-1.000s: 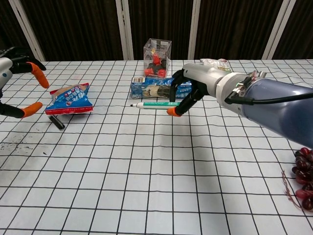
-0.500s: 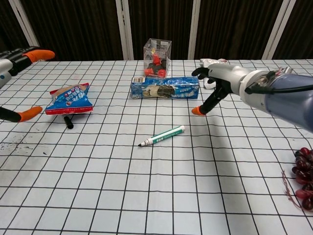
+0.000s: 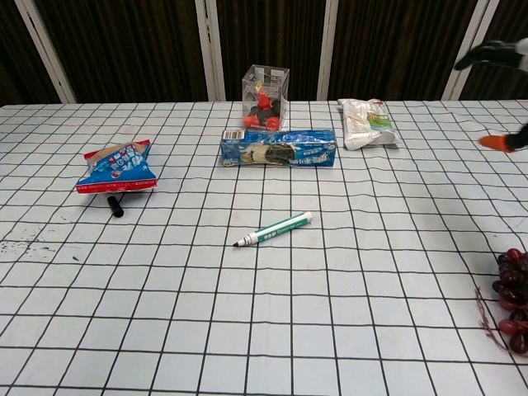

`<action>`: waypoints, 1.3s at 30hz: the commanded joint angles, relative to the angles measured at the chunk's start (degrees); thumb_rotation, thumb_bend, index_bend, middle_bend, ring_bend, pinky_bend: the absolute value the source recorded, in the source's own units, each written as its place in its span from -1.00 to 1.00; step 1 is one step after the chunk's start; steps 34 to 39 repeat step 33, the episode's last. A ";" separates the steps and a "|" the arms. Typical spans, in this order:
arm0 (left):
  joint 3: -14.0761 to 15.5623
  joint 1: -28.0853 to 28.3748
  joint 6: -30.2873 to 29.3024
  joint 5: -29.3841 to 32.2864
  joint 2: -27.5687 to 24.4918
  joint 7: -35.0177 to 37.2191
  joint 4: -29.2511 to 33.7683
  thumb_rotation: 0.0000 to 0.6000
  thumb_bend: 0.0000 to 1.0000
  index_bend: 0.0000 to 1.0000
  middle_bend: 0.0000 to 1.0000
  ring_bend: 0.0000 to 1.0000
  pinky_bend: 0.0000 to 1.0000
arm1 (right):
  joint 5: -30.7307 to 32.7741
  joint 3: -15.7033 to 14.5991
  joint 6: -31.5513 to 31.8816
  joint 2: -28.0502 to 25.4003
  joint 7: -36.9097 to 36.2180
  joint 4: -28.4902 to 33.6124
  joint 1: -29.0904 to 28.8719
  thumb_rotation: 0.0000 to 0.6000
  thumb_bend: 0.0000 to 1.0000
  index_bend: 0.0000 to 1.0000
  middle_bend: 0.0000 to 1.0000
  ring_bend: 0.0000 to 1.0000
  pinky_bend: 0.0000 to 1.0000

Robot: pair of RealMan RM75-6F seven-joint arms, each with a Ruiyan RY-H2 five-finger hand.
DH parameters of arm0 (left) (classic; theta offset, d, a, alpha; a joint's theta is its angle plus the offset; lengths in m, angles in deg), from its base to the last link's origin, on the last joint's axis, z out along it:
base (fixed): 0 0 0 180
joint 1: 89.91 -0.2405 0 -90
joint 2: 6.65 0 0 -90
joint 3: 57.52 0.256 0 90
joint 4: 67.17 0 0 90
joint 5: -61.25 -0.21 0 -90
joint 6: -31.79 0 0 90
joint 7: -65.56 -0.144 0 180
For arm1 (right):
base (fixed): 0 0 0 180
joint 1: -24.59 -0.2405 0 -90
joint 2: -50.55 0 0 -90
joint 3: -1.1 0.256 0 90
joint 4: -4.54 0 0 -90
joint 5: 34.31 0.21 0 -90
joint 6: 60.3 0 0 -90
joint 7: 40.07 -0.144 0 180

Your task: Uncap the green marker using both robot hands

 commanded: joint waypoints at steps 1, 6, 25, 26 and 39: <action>-0.11 -1.31 0.43 1.45 -1.70 1.92 0.24 1.00 -0.08 -0.81 -0.96 -1.00 -0.98 | -2.37 -2.88 1.59 -4.81 -3.62 -0.57 4.19 1.00 -0.39 -0.72 -1.00 -0.93 -0.98; 0.18 -2.03 0.75 1.55 -2.52 4.38 -0.23 1.00 -0.08 -0.82 -0.97 -1.00 -0.98 | -4.66 -2.72 3.02 -7.02 -7.19 -0.90 6.51 1.00 -0.39 -0.72 -1.00 -0.93 -0.98; 1.47 -3.52 -0.66 -1.72 -4.49 1.49 4.07 1.00 -0.08 -0.83 -0.99 -1.00 -0.98 | -6.12 0.27 6.85 -9.23 -8.32 -2.45 13.74 1.00 -0.39 -0.72 -1.00 -0.93 -0.98; 1.56 -3.49 -0.68 -1.95 -4.35 1.09 4.31 1.00 -0.08 -0.83 -0.99 -1.00 -0.98 | -6.34 0.37 6.95 -9.10 -8.79 -2.78 14.02 1.00 -0.39 -0.72 -1.00 -0.93 -0.98; 1.19 -3.22 0.05 -1.36 -3.75 -1.16 5.22 1.00 -0.08 -0.83 -0.99 -1.00 -0.98 | -5.56 1.75 3.61 -8.10 -11.05 -6.66 14.03 1.00 -0.39 -0.72 -1.00 -0.93 -0.98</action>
